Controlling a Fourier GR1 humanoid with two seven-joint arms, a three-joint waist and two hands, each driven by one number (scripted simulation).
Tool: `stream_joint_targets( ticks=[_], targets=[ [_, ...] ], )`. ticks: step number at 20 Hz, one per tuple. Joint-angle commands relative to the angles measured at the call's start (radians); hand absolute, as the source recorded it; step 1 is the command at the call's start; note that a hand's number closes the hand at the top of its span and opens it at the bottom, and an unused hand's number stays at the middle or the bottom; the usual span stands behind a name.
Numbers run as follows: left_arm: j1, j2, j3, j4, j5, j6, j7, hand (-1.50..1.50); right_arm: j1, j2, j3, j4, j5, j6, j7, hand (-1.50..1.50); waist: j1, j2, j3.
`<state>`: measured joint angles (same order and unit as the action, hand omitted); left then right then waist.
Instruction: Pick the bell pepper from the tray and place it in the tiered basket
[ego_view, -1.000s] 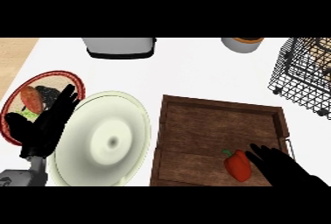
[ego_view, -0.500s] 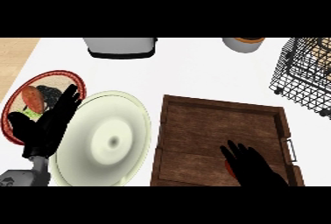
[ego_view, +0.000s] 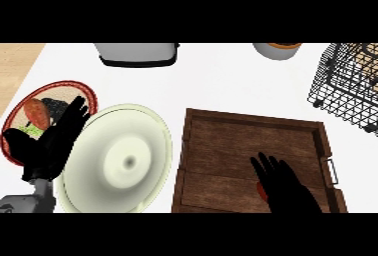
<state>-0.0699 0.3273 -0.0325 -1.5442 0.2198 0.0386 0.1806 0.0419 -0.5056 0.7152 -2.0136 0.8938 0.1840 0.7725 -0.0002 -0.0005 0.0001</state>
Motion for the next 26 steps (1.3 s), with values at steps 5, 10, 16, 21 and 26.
stream_joint_targets(
  ticks=[5, 10, 16, 21, 26],
  targets=[
    [0.015, -0.039, 0.011, -0.033, -0.022, -0.018, 0.032, 0.00, 0.041, -0.015, -0.082, 0.134, 0.103, -0.125, -0.156, -1.50, -0.001, 0.000, 0.000],
    [0.009, -0.045, 0.037, 0.018, -0.052, -0.055, -0.014, 0.00, -0.037, 0.110, -0.110, 0.294, 0.153, -0.138, -0.199, -1.50, 0.001, 0.001, 0.000],
    [0.026, -0.031, 0.062, -0.047, -0.029, -0.076, 0.025, 0.00, 0.008, 0.086, -0.108, 0.204, 0.046, 0.084, -0.175, 1.50, 0.001, 0.000, 0.000],
    [0.023, -0.073, 0.022, -0.095, -0.074, -0.036, 0.091, 0.00, -0.012, 0.050, -0.090, 0.320, 0.173, 0.007, -0.283, 1.50, 0.003, 0.000, 0.000],
    [0.031, -0.085, 0.054, -0.013, -0.087, -0.067, -0.015, 0.00, -0.022, 0.115, -0.033, 0.347, 0.307, -0.052, -0.272, 1.50, 0.002, 0.000, 0.000]
  ],
)
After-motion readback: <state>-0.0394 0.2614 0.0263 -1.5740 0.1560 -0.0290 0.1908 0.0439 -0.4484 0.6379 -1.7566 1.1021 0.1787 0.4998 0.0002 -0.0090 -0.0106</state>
